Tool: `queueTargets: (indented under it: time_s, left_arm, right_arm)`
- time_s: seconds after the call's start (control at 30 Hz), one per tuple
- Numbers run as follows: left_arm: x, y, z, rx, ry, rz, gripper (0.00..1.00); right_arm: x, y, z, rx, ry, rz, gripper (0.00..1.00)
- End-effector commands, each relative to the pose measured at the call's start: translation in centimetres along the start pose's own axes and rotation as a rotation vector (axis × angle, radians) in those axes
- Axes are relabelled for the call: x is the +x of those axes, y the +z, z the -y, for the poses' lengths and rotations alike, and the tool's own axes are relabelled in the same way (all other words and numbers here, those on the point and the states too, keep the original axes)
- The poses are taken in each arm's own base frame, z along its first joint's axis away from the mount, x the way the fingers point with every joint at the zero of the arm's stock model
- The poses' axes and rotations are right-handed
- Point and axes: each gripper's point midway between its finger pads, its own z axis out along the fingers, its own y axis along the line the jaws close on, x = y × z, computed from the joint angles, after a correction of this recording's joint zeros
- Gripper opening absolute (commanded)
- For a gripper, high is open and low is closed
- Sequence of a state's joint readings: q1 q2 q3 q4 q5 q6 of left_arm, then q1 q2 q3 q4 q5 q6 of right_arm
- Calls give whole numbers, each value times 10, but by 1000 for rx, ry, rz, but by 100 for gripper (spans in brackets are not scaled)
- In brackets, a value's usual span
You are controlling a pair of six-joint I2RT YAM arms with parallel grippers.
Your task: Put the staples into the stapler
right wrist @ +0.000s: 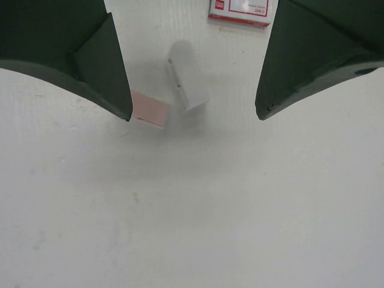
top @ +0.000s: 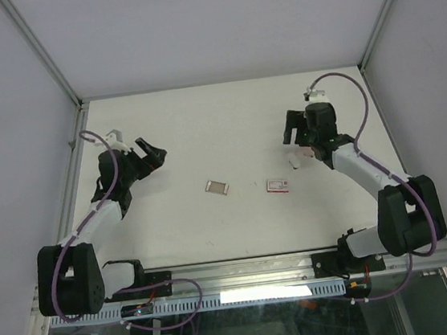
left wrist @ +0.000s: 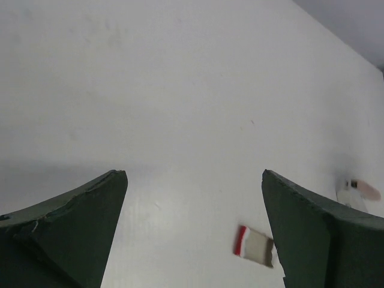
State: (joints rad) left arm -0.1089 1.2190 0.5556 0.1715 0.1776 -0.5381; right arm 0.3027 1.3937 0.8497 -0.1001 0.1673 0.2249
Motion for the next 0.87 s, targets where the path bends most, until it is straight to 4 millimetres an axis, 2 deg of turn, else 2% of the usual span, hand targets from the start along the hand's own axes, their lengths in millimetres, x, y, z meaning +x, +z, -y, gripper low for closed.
queueTargets:
  time_s: [0.0, 0.1, 0.2, 0.27, 0.37, 0.47, 0.53, 0.63, 0.77, 0.83]
  left_arm:
    - [-82, -28, -36, -98, 0, 332, 99]
    - [-98, -61, -87, -273, -23, 479, 99]
    - [-86, -83, -131, -447, -13, 560, 99]
    - [-78, -86, -149, -517, 20, 566, 99]
    - [-69, -80, -160, -539, 54, 558, 99]
    - [-76, -72, -158, -517, 69, 574, 99]
    - [-77, -68, -164, -534, 61, 590, 99]
    - [-80, -60, -169, -555, 73, 581, 99]
    - [-76, -44, -160, -515, 109, 546, 99]
    - [-78, -40, -158, -531, 108, 546, 99]
  right_arm:
    - [-45, -19, 42, 14, 178, 130, 86]
    - [-40, -31, 81, 89, 260, 207, 86]
    - [-29, -42, 112, 218, 281, 319, 85]
    - [-22, -48, 127, 281, 293, 399, 85]
    - [-12, -50, 141, 337, 284, 478, 85]
    - [-7, -46, 142, 323, 240, 558, 85]
    - [-6, -42, 142, 307, 221, 603, 86]
    - [2, -29, 136, 280, 194, 576, 86]
    - [5, -15, 130, 256, 162, 544, 86]
    - [10, -5, 126, 242, 134, 510, 92]
